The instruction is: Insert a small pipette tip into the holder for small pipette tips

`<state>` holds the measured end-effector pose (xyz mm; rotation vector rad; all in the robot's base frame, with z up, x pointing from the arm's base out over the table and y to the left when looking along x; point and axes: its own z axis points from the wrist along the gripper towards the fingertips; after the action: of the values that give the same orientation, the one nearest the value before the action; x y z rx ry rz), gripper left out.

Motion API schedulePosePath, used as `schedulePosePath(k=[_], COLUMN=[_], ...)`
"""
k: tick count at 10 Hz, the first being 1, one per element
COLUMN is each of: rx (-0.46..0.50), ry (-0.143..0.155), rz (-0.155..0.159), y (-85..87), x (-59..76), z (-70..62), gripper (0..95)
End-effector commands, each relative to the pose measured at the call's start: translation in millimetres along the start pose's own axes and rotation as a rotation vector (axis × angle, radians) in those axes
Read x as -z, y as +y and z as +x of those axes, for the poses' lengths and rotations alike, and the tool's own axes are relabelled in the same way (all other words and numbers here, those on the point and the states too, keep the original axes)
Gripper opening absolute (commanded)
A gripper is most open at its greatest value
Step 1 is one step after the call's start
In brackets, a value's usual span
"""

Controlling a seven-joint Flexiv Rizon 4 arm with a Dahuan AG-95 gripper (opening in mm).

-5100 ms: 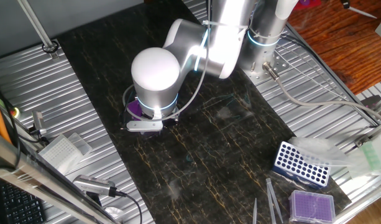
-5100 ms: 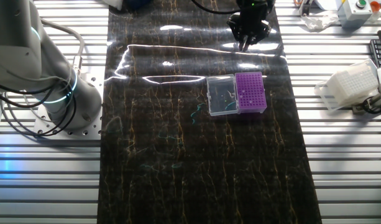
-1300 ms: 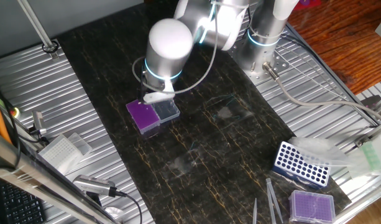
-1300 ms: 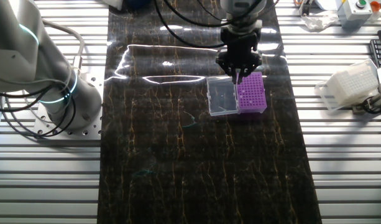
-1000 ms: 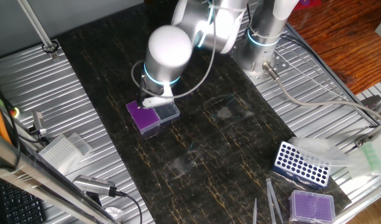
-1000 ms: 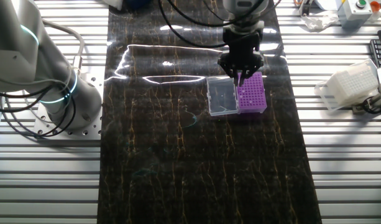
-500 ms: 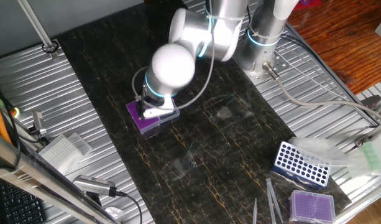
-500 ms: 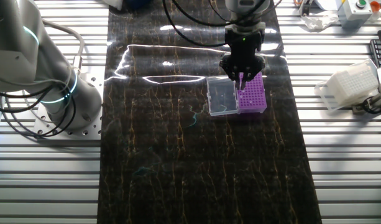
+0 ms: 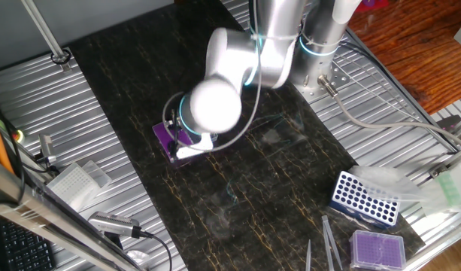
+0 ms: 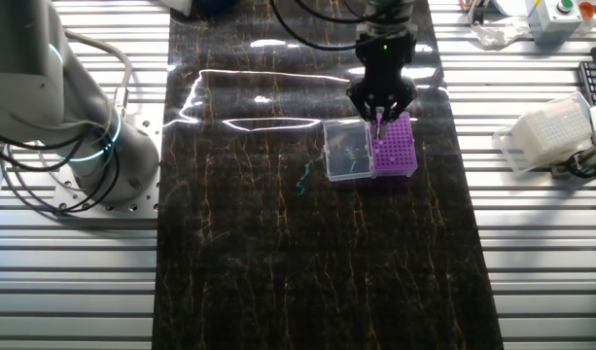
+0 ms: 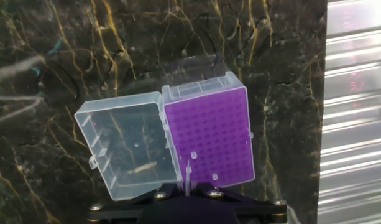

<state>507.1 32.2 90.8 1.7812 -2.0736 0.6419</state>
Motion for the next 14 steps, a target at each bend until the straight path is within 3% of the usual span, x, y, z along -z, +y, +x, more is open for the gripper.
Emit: schedulePosePath(k=[1,3,5,7,11,14], rx=[0.009,0.013,0.023,0.053,0.085,0.106], ry=[0.051,0.079,0.128,0.197,0.292,0.34], rz=[0.0,0.005,0.012,0.022,0.035,0.037], y=[-1.0,-1.2,-1.3,-1.3,-1.3,-1.0], x=[0.7,0.8,0.8,0.8,1.0,2.2], z=[0.3,0.4,0.6,0.6,0.9,1.8], gripper=[0.0,0.0,0.0,0.0,0.0,0.0])
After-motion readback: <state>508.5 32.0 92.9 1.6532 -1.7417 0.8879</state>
